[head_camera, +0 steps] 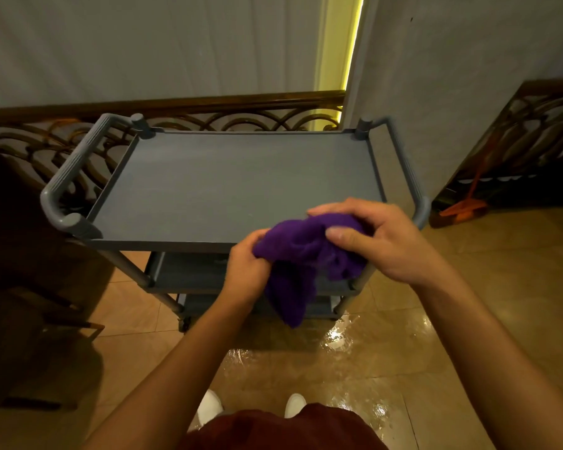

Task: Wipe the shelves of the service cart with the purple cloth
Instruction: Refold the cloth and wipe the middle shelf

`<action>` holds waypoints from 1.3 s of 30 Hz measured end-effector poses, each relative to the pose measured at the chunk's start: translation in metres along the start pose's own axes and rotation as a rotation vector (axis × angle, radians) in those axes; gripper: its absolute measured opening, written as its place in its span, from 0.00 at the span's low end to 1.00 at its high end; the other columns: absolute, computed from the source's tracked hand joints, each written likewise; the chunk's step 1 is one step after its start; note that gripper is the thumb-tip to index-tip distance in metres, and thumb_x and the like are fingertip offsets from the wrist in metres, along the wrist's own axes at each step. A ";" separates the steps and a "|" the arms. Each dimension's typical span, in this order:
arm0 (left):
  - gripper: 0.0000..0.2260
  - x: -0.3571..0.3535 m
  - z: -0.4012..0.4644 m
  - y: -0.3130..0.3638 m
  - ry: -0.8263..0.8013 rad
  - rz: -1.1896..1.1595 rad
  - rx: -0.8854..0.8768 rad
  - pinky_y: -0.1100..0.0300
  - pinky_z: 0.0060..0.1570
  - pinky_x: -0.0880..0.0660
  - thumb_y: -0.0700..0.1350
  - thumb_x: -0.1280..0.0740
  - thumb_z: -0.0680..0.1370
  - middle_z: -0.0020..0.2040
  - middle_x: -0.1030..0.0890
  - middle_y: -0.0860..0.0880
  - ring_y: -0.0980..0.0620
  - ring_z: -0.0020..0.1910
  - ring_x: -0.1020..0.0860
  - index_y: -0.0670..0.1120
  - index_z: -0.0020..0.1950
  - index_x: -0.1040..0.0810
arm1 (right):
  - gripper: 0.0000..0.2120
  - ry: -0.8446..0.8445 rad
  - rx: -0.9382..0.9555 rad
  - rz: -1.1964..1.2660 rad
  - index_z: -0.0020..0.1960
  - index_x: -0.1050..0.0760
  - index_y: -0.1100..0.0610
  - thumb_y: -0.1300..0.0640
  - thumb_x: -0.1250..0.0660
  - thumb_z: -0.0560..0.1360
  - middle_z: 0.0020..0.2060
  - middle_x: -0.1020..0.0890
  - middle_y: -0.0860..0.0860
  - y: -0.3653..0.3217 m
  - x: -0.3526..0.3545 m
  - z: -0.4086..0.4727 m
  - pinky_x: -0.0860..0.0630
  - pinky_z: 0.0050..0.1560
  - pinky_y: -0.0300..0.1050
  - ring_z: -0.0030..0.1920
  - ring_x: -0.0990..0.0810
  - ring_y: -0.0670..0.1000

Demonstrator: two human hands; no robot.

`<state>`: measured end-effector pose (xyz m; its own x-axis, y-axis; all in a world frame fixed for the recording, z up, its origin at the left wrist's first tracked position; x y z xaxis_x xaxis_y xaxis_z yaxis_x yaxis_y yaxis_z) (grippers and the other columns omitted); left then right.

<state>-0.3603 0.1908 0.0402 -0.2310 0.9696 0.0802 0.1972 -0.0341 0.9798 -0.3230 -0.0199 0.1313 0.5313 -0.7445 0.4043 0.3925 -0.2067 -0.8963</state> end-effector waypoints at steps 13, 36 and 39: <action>0.13 -0.002 0.008 0.015 -0.027 -0.116 0.160 0.62 0.33 0.21 0.38 0.41 0.83 0.46 0.13 0.49 0.49 0.46 0.16 0.48 0.59 0.19 | 0.22 -0.046 -0.277 -0.349 0.63 0.23 0.38 0.33 0.29 0.71 0.64 0.21 0.35 0.063 -0.043 -0.058 0.27 0.64 0.39 0.65 0.27 0.34; 0.22 0.036 0.003 -0.006 -0.430 -0.173 0.359 0.52 0.55 0.19 0.46 0.25 0.74 0.60 0.16 0.41 0.42 0.60 0.18 0.42 0.66 0.22 | 0.22 -0.109 -0.383 0.531 0.61 0.19 0.41 0.52 0.21 0.69 0.56 0.14 0.47 0.095 -0.073 0.012 0.18 0.49 0.40 0.57 0.15 0.50; 0.17 0.042 0.008 -0.011 -0.312 -0.233 0.341 0.54 0.48 0.17 0.41 0.27 0.74 0.57 0.15 0.41 0.42 0.57 0.17 0.41 0.62 0.20 | 0.22 0.347 -0.506 0.514 0.67 0.23 0.46 0.46 0.25 0.74 0.58 0.16 0.46 0.114 -0.074 0.007 0.19 0.52 0.36 0.60 0.17 0.48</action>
<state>-0.3649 0.2339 0.0310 -0.0211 0.9699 -0.2425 0.4860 0.2220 0.8453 -0.3123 0.0159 0.0005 0.2562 -0.9627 -0.0868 -0.2701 0.0149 -0.9627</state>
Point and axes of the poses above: each hand's wrist, its own z-axis towards the middle knuckle, its own x-axis out of the back of the hand, y = z × x, the point moved 2 cm from there along z, towards the middle knuckle
